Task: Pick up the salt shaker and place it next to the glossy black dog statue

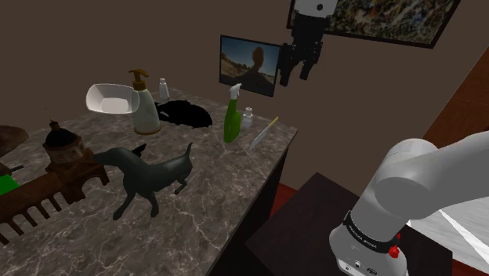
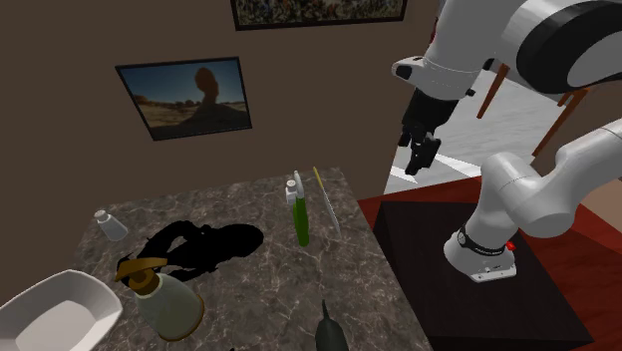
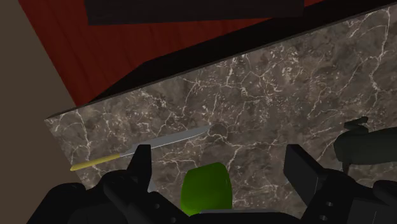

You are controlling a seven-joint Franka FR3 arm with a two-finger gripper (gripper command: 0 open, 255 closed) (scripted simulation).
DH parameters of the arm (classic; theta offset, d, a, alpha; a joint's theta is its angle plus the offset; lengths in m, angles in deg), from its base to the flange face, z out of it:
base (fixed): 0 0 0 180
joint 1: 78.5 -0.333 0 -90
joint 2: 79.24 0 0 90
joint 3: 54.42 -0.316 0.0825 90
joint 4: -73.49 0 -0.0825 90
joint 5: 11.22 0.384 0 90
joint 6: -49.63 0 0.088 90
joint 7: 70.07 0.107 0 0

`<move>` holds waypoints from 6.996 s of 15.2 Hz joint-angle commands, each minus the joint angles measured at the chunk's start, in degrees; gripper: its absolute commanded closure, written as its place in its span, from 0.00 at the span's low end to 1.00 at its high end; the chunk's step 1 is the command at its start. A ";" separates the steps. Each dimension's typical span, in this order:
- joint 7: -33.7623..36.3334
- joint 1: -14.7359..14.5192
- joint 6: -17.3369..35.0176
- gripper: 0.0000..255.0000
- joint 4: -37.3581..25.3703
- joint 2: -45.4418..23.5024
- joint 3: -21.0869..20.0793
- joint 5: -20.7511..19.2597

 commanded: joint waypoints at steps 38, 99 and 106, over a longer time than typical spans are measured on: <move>-22.55 5.65 28.21 0.00 -26.67 -60.03 11.75 3.87; -21.72 6.09 -5.16 1.00 -57.65 -57.61 12.21 3.20; -21.79 6.58 -12.09 1.00 -67.43 -60.47 12.28 3.64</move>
